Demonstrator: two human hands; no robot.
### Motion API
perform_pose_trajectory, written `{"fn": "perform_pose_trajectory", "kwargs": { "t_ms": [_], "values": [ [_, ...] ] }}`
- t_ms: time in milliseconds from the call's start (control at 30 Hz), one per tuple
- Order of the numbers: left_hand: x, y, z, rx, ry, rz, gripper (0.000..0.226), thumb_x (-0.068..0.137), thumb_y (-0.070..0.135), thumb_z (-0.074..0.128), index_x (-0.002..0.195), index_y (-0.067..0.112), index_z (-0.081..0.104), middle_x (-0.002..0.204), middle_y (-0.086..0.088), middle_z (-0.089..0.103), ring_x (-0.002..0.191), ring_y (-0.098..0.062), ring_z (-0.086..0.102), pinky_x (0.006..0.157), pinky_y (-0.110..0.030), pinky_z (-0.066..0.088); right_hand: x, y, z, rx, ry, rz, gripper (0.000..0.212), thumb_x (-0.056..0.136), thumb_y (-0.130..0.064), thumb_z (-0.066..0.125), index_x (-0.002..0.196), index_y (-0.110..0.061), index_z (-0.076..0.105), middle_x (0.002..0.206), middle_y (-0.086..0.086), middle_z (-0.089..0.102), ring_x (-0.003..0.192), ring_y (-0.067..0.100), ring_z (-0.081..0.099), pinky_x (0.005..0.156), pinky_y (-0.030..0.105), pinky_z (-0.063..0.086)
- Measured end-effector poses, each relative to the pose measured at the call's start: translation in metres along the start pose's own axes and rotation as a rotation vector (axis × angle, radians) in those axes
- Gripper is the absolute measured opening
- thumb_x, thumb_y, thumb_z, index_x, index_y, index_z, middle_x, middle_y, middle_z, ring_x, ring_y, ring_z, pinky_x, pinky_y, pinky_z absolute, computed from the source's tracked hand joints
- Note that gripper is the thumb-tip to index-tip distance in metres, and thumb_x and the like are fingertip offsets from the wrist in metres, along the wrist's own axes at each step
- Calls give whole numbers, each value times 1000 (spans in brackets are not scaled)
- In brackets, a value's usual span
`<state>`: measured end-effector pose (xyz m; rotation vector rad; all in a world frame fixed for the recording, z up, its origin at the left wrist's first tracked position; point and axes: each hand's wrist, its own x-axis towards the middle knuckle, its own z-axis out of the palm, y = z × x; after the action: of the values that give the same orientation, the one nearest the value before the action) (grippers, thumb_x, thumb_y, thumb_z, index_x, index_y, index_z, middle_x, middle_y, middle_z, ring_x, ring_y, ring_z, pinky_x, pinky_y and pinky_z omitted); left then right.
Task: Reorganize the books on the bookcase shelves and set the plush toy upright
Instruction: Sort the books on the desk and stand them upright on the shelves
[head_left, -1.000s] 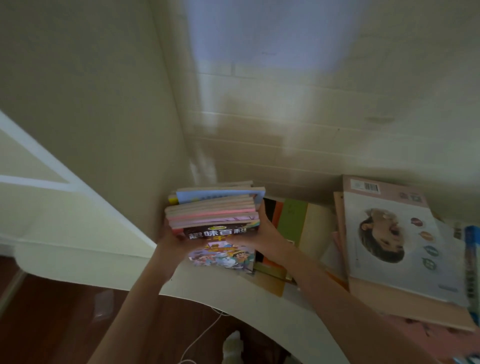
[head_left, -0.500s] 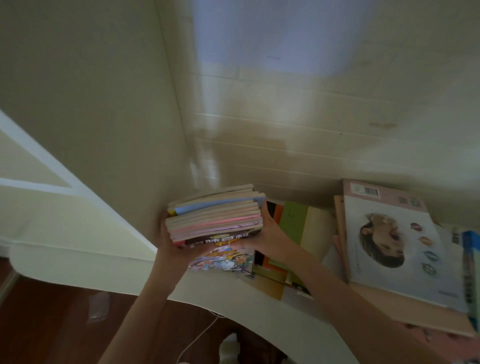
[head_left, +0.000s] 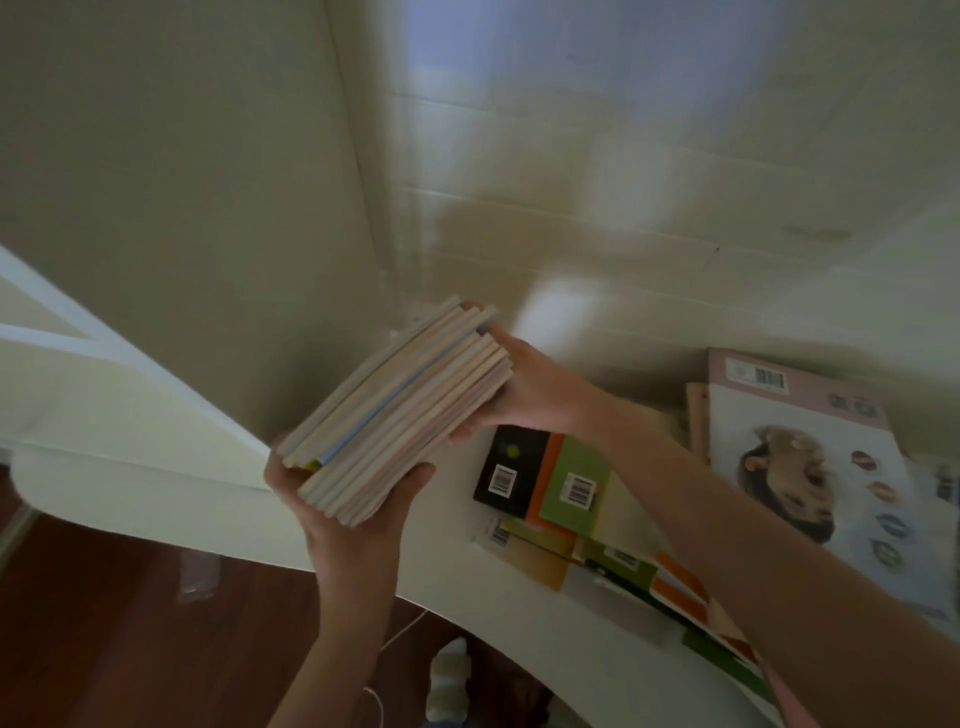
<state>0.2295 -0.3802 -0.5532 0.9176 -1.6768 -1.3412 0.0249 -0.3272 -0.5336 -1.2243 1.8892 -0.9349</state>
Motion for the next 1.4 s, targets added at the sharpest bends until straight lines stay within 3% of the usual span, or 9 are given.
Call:
{"fn": "perform_pose_trajectory", "kwargs": {
  "t_ms": [167, 267, 400, 500, 633, 967, 1167, 1300, 1400],
  "values": [
    [-12, -18, 11, -48, 53, -88, 88, 60, 10, 83, 124, 32, 26, 115, 19, 41, 105, 11, 48, 74, -3, 46, 10, 13, 11, -3, -149, 146, 102, 62, -20, 88, 143, -24, 27, 124, -11, 52, 118, 12, 50, 103, 27, 42],
    [-15, -31, 11, -43, 19, -106, 84, 62, 19, 83, 117, 49, 26, 115, 22, 43, 107, 7, 50, 72, -10, 50, 11, 23, 16, 6, -198, 199, 102, 66, -25, 86, 147, -27, 22, 134, -9, 48, 124, 11, 46, 110, 38, 37],
    [-12, -38, 5, 36, -22, -64, 103, 58, 15, 90, 130, 40, 21, 129, 1, 40, 120, -15, 46, 90, -35, 53, 15, 21, 14, 1, -293, 222, 122, 65, -26, 87, 150, -36, 0, 149, -9, 34, 135, 12, 34, 113, 35, 29],
    [-8, -35, 2, 89, -49, 96, 111, 57, 33, 85, 140, 35, 11, 137, 3, 33, 127, -15, 40, 99, -24, 45, 13, 21, 18, 60, -280, 196, 120, 73, -7, 79, 147, -44, -9, 147, -3, 33, 131, 17, 38, 105, 33, 39],
    [-10, -20, 6, -47, -45, -18, 95, 60, 45, 75, 135, 47, 16, 125, 29, 37, 120, 5, 40, 88, -9, 46, 0, 22, 25, 245, -226, 210, 109, 78, 5, 70, 151, -36, 0, 139, -4, 42, 126, 12, 43, 100, 25, 45],
    [-8, -22, 7, -122, -16, -58, 70, 61, 45, 72, 116, 41, 30, 114, 17, 42, 110, 3, 47, 76, -11, 50, 1, 17, 27, 338, -132, 206, 84, 73, 16, 65, 136, -25, 30, 115, 6, 54, 114, 19, 53, 90, 31, 54],
    [0, -38, 1, 7, -127, -57, 101, 52, 37, 86, 128, 44, 20, 115, 39, 39, 113, 9, 44, 90, -17, 49, -4, 32, 27, 313, -187, 272, 80, 78, 10, 66, 141, -20, 27, 111, -8, 53, 100, -9, 54, 77, 9, 50],
    [-7, -81, -4, 214, -203, -163, 99, 54, 52, 83, 135, 20, 34, 128, -4, 47, 118, -26, 50, 97, -39, 48, 0, 40, 29, 224, -235, 319, 69, 81, 5, 65, 138, -20, 35, 110, -15, 53, 97, -11, 54, 83, 8, 47],
    [-4, -103, -4, 266, -267, -257, 88, 60, 54, 75, 127, 5, 50, 126, -20, 51, 117, -28, 52, 94, -10, 42, -4, 46, 33, 216, -229, 338, 61, 80, -2, 71, 130, -25, 44, 114, -17, 54, 108, 1, 53, 92, 14, 45]
  ]
}}
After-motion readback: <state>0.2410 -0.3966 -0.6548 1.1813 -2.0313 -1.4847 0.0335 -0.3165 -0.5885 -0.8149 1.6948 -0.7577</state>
